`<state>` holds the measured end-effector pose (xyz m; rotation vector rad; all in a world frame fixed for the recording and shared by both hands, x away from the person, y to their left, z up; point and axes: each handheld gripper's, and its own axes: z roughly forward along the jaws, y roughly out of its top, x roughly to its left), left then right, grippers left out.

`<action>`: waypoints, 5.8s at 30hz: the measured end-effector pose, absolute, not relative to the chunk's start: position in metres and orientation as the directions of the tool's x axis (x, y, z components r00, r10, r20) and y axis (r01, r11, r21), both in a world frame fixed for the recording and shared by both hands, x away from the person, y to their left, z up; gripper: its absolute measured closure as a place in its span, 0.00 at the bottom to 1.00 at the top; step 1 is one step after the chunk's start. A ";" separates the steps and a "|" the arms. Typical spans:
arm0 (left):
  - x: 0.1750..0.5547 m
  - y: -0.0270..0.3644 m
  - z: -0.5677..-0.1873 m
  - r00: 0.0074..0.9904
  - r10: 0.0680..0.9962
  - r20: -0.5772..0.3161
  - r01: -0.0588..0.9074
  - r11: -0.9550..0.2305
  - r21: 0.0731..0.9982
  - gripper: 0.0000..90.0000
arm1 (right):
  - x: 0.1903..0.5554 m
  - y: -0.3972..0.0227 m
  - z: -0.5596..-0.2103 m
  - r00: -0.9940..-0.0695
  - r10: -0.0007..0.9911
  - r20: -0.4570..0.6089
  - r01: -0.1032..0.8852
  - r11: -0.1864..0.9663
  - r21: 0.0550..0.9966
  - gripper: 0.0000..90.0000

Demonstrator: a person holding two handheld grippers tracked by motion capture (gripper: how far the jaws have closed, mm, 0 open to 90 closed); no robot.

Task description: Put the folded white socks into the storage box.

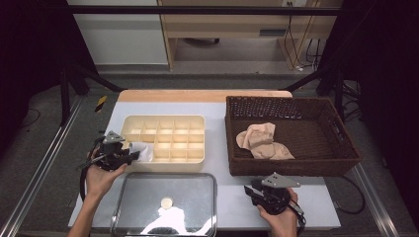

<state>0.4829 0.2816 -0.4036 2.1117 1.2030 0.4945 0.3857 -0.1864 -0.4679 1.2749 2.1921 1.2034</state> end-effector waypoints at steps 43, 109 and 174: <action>0.498 0.265 -0.415 0.540 0.842 -0.010 0.674 -0.425 0.604 0.80 | 0.386 -0.185 -0.472 -0.554 0.820 0.140 0.564 0.247 0.788 0.72; 0.510 0.254 -0.415 0.545 0.838 0.033 0.706 -0.480 0.521 0.80 | 0.388 -0.186 -0.474 -0.560 0.816 0.145 0.577 0.259 0.775 0.71; 0.499 0.279 -0.407 0.449 0.893 0.039 0.669 -0.365 0.647 0.55 | 0.387 -0.185 -0.475 -0.569 0.808 0.155 0.586 0.266 0.766 0.69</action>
